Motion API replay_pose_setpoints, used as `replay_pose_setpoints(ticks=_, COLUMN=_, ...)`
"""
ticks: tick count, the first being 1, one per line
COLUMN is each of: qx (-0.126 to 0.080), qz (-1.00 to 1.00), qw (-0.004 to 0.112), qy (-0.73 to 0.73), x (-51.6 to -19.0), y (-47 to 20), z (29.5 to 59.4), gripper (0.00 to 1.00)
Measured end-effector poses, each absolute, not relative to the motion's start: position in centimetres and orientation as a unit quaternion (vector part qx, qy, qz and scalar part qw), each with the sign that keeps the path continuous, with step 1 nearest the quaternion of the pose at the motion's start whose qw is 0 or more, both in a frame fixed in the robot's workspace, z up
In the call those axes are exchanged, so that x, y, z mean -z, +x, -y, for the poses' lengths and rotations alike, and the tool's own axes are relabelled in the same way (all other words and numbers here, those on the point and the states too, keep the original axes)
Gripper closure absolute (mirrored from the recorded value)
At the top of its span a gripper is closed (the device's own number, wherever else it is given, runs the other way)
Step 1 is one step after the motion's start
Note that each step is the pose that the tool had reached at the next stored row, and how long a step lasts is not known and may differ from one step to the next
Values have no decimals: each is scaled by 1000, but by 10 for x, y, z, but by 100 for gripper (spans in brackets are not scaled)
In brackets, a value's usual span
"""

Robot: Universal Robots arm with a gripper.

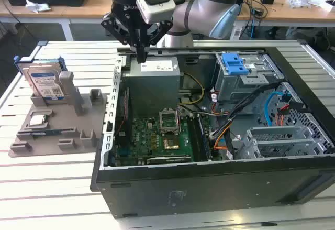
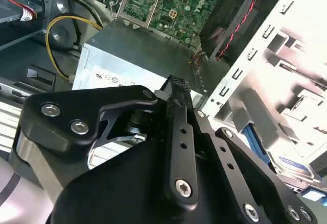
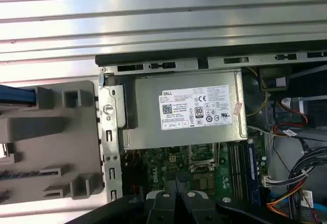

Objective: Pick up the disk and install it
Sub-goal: 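Reach for the disk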

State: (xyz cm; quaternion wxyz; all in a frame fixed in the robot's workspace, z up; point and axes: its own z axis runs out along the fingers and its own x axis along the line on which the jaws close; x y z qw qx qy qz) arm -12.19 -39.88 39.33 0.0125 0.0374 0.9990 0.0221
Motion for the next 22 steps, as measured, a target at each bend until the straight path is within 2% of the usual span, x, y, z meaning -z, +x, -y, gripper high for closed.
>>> replay_pose_setpoints(ticks=22, qx=-22, qz=-999, qw=12, qy=37, x=-393, y=-190, z=399, gripper=89)
